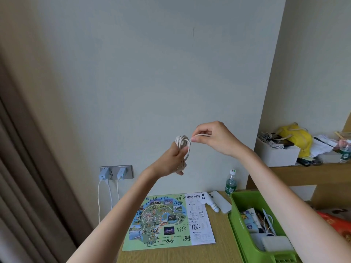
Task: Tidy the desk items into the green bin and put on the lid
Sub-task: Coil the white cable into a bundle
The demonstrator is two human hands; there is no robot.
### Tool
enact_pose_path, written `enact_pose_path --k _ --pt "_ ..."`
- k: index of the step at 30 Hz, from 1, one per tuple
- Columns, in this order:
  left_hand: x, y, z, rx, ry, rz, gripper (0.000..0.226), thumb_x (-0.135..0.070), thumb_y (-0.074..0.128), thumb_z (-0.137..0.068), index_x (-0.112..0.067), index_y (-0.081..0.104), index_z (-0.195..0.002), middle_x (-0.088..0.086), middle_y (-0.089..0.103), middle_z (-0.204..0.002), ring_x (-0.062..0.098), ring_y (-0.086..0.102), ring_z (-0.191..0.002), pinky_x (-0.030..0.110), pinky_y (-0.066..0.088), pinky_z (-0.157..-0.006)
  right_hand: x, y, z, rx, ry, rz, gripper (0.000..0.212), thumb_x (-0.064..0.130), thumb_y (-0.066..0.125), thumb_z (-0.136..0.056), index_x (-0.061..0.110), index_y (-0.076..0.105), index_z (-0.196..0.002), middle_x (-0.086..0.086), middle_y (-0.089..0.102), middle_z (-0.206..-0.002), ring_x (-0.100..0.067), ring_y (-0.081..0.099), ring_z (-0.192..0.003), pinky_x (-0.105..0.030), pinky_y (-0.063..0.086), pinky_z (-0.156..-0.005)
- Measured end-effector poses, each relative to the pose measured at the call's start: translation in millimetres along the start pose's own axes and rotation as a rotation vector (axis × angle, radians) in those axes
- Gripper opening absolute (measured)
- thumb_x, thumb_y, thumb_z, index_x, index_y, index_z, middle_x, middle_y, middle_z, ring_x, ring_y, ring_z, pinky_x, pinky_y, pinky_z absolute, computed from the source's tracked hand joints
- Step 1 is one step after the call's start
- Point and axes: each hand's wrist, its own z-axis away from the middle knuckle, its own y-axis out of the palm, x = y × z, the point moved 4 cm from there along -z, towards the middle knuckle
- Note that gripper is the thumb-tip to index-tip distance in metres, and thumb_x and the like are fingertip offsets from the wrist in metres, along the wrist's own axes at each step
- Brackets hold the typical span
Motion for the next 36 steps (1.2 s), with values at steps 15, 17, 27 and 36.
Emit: enact_pose_path --k 15,17,27,36 --pt "-13 8 10 0.204 0.021 -0.002 0.044 -0.05 0.054 -0.089 -0.012 0.048 -0.111 0.001 0.047 -0.081 0.011 0.051 -0.059 0.025 0.041 -0.05 0 7 -2 0.019 0.037 -0.153 0.013 0.012 0.059 -0.094 0.003 0.06 -0.086 -0.011 0.069 -0.085 -0.016 0.064 -0.079 -0.034 0.053 -0.071" --pt "-14 11 11 0.279 0.015 -0.086 0.033 -0.031 0.06 -0.093 -0.012 0.05 -0.118 0.001 0.052 -0.089 0.011 0.052 -0.069 0.025 0.046 -0.056 4 9 -3 0.07 0.01 -0.145 0.013 0.013 0.062 -0.093 0.004 0.062 -0.084 -0.011 0.07 -0.081 -0.021 0.064 -0.074 -0.032 0.051 -0.067" --pt "-26 2 10 0.083 0.143 -0.031 0.042 -0.015 0.08 -0.078 -0.018 0.044 -0.099 0.008 0.058 -0.085 0.011 0.045 -0.058 0.023 0.04 -0.049 -25 9 1 0.204 0.416 -0.411 0.018 0.025 0.069 -0.086 0.007 0.071 -0.087 -0.007 0.062 -0.076 -0.015 0.055 -0.065 -0.021 0.044 -0.056" --pt "-34 -9 4 -0.199 0.331 0.047 0.038 -0.023 0.083 -0.073 -0.021 0.062 -0.105 0.012 0.067 -0.085 0.012 0.048 -0.059 0.023 0.04 -0.051 -43 26 12 0.218 0.68 -0.803 0.014 0.007 0.051 -0.093 0.011 0.059 -0.083 0.004 0.049 -0.055 -0.002 0.041 -0.041 -0.012 0.032 -0.035"
